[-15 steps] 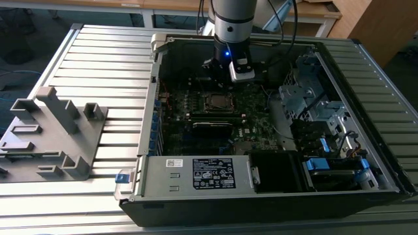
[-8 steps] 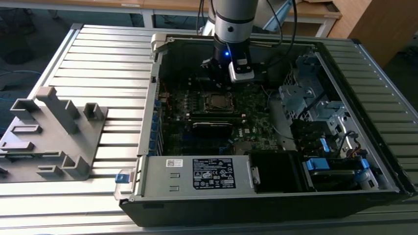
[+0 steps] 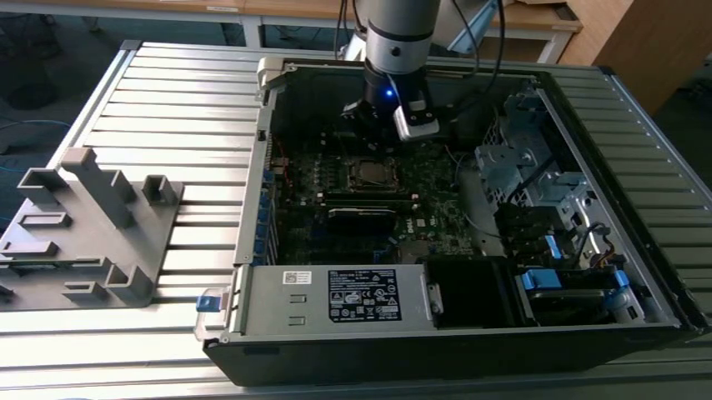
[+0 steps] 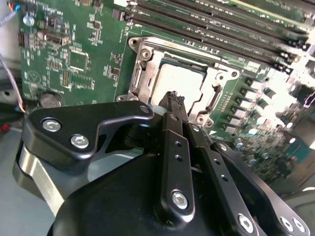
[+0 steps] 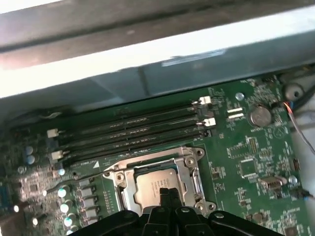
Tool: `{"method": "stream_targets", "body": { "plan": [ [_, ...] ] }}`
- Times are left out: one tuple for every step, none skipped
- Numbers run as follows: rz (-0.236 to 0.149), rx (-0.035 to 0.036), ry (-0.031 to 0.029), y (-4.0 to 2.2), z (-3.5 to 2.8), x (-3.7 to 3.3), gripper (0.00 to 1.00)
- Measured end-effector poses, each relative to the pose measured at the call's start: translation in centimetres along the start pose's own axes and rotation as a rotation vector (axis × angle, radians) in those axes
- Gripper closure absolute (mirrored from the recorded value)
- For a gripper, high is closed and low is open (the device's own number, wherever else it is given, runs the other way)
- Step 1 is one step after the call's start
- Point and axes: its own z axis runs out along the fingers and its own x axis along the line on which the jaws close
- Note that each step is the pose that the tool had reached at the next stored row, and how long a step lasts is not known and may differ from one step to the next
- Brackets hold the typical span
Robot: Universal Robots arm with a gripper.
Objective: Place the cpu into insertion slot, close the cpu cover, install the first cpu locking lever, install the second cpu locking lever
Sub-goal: 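Close the cpu cover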
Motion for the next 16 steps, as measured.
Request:
{"method": "stream_targets", "body": {
  "plan": [
    [-0.018, -0.0002, 0.0007, 0.00, 0.03, 0.00, 0.90],
    [-0.036, -0.0005, 0.0015, 0.00, 0.08, 0.00, 0.90],
    [-0.054, -0.0007, 0.0022, 0.00, 0.14, 0.00, 0.90],
    [-0.072, -0.0006, 0.0029, -0.01, 0.28, 0.00, 0.90],
    [-0.089, -0.0009, 0.0032, -0.01, 0.46, 0.01, 0.90],
    [-0.105, -0.0014, 0.0034, -0.01, 0.63, 0.01, 0.90],
    [-0.115, -0.0015, 0.0036, -0.02, 0.72, 0.03, 0.90],
    [-0.124, -0.0016, 0.0038, -0.02, 0.78, 0.06, 0.90],
    [-0.128, -0.0016, 0.0039, -0.05, 0.81, 0.14, 0.90],
    [-0.131, -0.0017, 0.0039, -0.08, 0.83, 0.28, 0.90],
    [-0.132, -0.0018, 0.0039, -0.12, 0.84, 0.46, 0.90],
    [-0.134, -0.0018, 0.0040, -0.16, 0.85, 0.65, 0.90],
    [-0.135, -0.0019, 0.0040, -0.21, 0.86, 0.88, 0.90],
    [-0.136, -0.0019, 0.0040, -0.26, 0.88, 1.09, 0.90],
    [-0.136, -0.0020, 0.0040, -0.31, 0.90, 1.32, 0.90],
    [-0.137, -0.0019, 0.0039, -0.36, 0.93, 1.56, 0.90]
  ]
}}
